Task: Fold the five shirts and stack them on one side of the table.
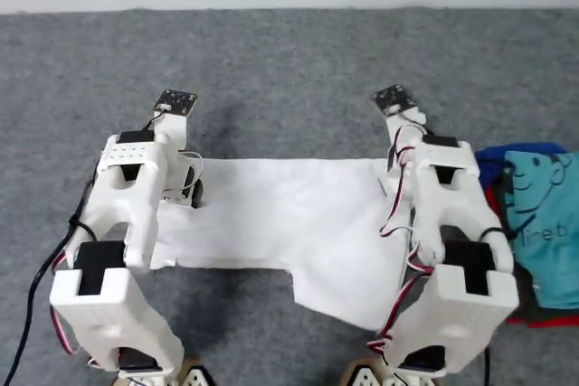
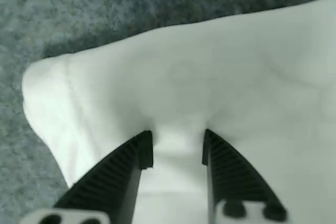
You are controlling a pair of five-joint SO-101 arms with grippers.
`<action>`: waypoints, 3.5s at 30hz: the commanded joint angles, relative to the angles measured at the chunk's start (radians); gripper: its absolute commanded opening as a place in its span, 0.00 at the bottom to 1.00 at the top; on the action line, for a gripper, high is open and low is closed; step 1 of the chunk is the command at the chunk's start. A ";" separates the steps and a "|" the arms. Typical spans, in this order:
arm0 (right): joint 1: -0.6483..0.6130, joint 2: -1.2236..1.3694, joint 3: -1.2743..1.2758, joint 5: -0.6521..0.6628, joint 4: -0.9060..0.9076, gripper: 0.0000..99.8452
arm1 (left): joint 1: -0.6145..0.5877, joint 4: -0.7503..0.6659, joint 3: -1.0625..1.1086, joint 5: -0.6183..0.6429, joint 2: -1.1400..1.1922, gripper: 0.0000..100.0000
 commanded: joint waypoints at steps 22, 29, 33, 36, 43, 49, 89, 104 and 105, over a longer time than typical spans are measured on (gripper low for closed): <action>0.053 -0.318 -0.112 0.031 0.496 0.20 | 0.002 -0.015 0.005 0.012 0.015 0.16; 0.030 -0.634 0.008 0.256 0.762 0.19 | 0.002 -0.005 0.004 0.012 0.009 0.16; 0.030 -0.773 0.196 0.445 0.757 0.19 | 0.000 0.112 -0.044 0.012 -0.121 0.16; 0.007 -0.855 0.351 0.589 0.736 0.19 | 0.000 0.244 -0.124 0.006 -0.295 0.16; -0.196 -0.831 0.601 0.618 0.661 0.09 | -0.032 0.474 -0.147 -0.126 -0.647 0.16; -0.407 -0.831 0.684 0.468 0.564 0.18 | -0.198 0.514 -0.102 -0.138 -0.786 0.16; -0.636 -0.832 0.951 0.336 0.183 0.01 | -0.253 0.430 0.116 -0.138 -0.961 0.16; -0.631 -0.823 0.551 0.382 0.478 0.01 | -0.253 0.430 0.116 -0.138 -0.956 0.16; -0.618 -0.823 0.548 0.393 0.464 0.01 | -0.253 0.430 0.116 -0.138 -0.956 0.16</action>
